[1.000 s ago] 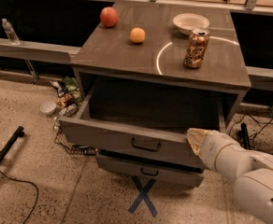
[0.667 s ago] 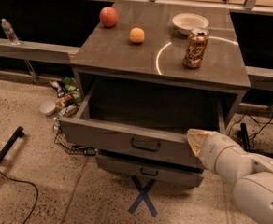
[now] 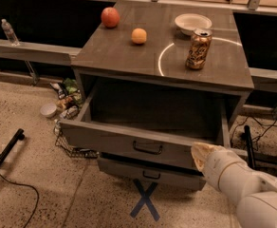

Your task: Close top drawer

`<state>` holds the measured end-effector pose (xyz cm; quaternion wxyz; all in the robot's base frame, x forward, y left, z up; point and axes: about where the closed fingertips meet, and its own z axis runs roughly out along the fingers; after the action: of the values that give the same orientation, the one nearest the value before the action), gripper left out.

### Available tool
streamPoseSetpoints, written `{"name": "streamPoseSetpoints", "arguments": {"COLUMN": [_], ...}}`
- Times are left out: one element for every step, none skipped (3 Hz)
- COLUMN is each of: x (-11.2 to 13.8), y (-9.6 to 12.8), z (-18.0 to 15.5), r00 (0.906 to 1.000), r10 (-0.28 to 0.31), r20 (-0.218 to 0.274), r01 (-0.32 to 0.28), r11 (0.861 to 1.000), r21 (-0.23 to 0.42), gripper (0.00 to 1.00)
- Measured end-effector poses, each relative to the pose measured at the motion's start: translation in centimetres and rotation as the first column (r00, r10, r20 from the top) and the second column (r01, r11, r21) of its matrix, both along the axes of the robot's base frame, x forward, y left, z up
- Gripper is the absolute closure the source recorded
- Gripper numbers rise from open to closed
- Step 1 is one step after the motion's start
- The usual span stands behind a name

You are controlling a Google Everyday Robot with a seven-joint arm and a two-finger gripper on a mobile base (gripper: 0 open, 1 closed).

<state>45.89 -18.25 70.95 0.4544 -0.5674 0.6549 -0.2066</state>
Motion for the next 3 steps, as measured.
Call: {"name": "streamPoseSetpoints", "arguments": {"x": [-1.7,-2.4,-1.7], "y": [-0.2,-0.2,-0.2], "z": [-1.6,-3.6,-5.5], "r00": [0.9983,0.9950,0.9931], "r10": [-0.024,-0.034,-0.045], "r20": [-0.053,-0.094,-0.108], "r01": [0.025,0.035,0.047], "r11": [1.000,0.999,0.999], "r21": [0.005,0.011,0.022], "gripper": [1.00,1.00,1.00]}}
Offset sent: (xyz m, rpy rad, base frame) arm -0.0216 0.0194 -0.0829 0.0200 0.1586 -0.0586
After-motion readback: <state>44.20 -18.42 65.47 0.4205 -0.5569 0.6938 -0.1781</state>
